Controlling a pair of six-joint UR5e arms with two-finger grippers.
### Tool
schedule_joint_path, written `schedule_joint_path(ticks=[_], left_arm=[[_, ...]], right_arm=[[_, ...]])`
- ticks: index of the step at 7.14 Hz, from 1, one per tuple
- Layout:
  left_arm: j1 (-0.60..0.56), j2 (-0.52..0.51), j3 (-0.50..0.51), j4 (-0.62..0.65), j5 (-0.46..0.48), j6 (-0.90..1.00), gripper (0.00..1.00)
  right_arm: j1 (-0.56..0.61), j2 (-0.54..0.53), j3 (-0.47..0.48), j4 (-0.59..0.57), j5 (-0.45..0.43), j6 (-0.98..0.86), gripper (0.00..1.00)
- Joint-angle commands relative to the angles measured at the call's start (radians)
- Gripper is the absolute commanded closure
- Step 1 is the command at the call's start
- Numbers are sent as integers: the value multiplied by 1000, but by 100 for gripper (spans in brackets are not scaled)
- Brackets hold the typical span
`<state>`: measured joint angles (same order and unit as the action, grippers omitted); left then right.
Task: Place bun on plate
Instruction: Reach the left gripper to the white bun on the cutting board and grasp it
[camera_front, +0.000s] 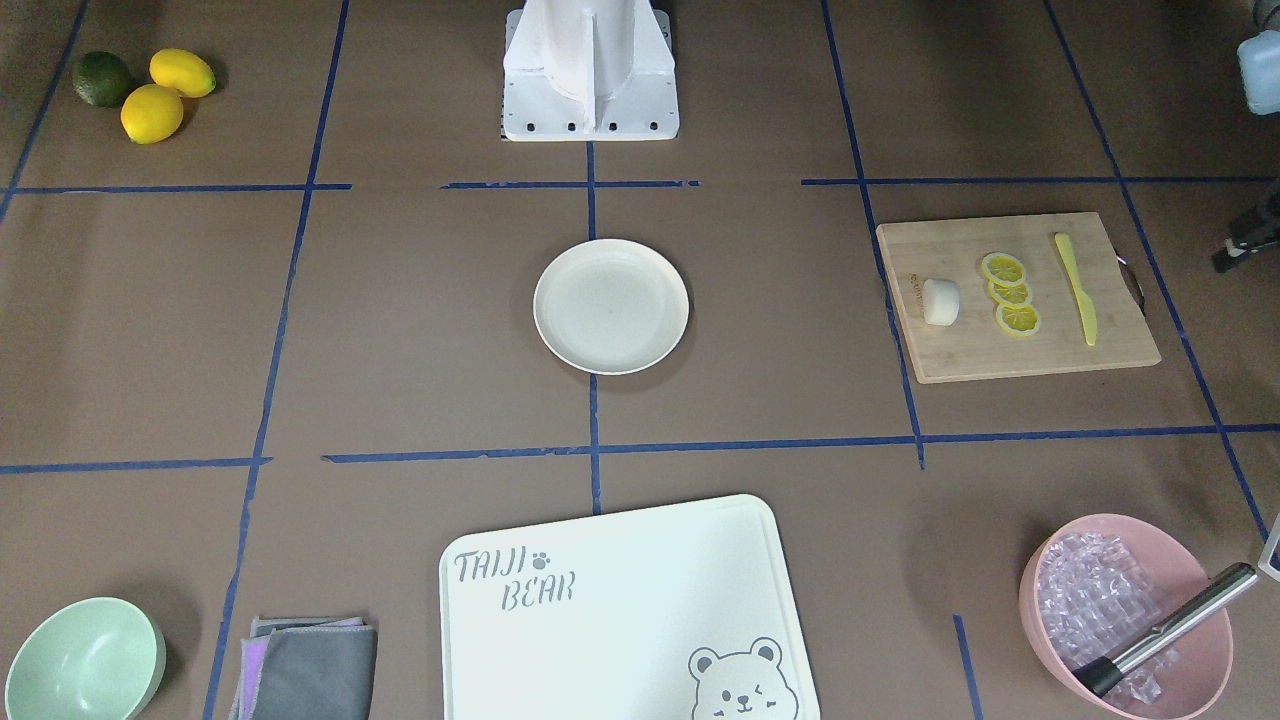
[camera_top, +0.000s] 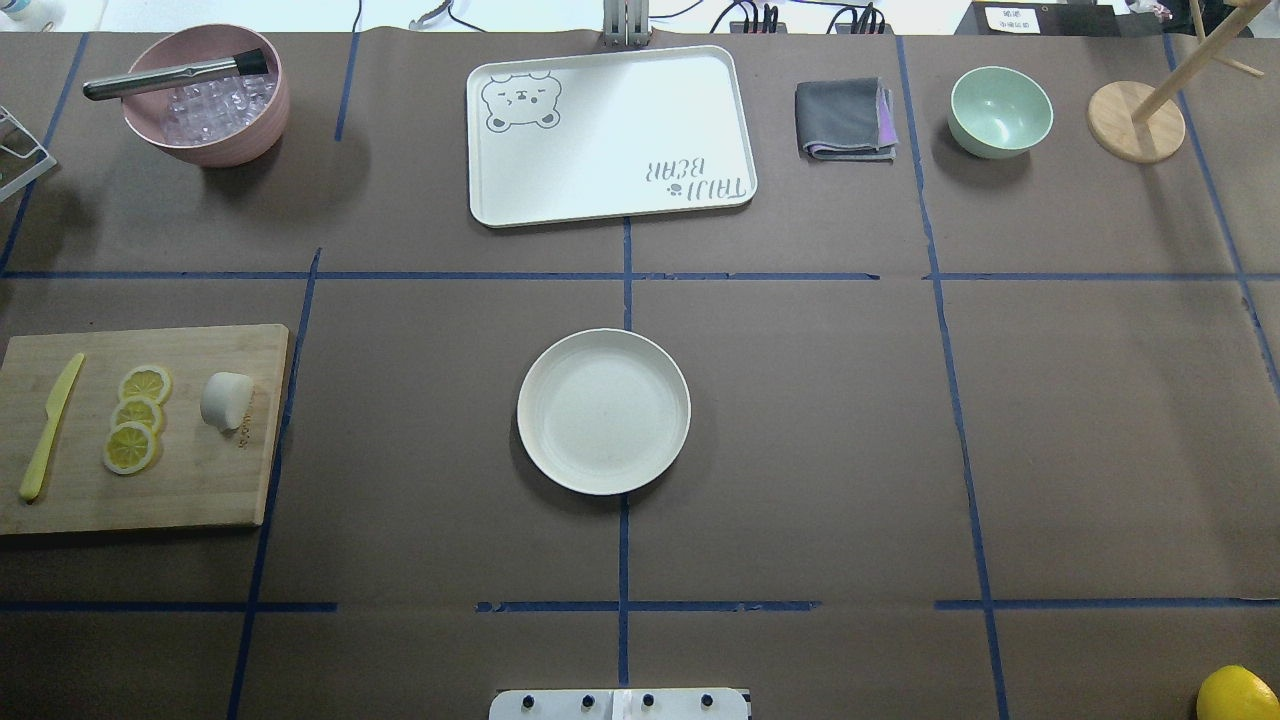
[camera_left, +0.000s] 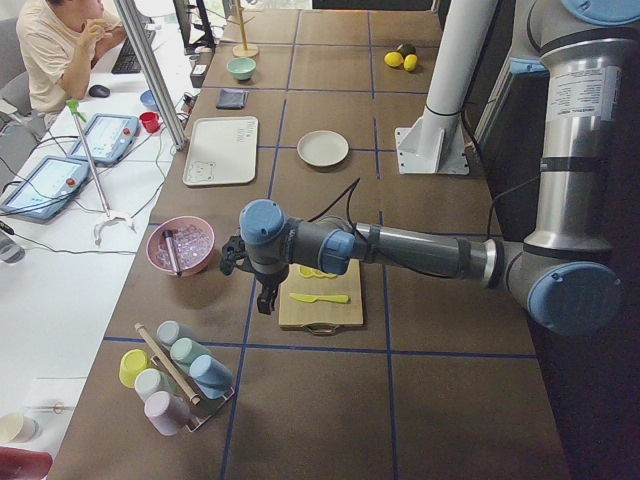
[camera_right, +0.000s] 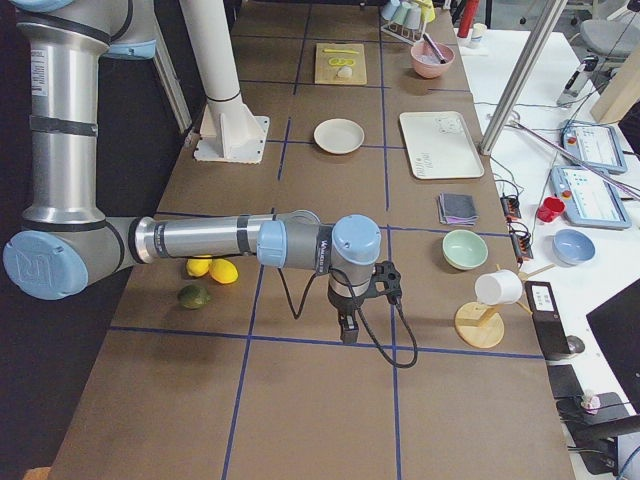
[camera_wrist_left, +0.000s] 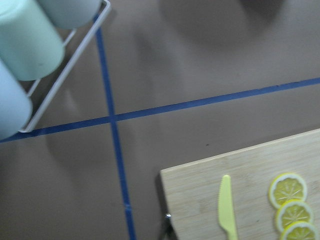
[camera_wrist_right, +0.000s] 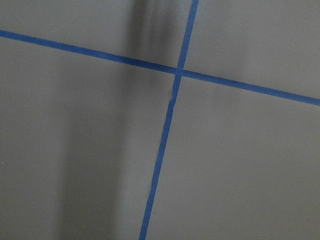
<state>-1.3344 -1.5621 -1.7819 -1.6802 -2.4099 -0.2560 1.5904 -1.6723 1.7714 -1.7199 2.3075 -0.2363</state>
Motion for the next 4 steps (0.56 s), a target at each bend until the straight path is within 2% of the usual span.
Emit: schedule_joint_path(ticks=[1,2,4], left_arm=[[201,-1,-67,-147,111,-348,0],[331,-4,-67,-238,206,-494,0],[508,-30,-62,-303,293,-653,0]], right_arm=[[2,-9,2,3,0,2,0],[2,-10,2,3,0,2,0],[2,-12,2,3,0,0,0]])
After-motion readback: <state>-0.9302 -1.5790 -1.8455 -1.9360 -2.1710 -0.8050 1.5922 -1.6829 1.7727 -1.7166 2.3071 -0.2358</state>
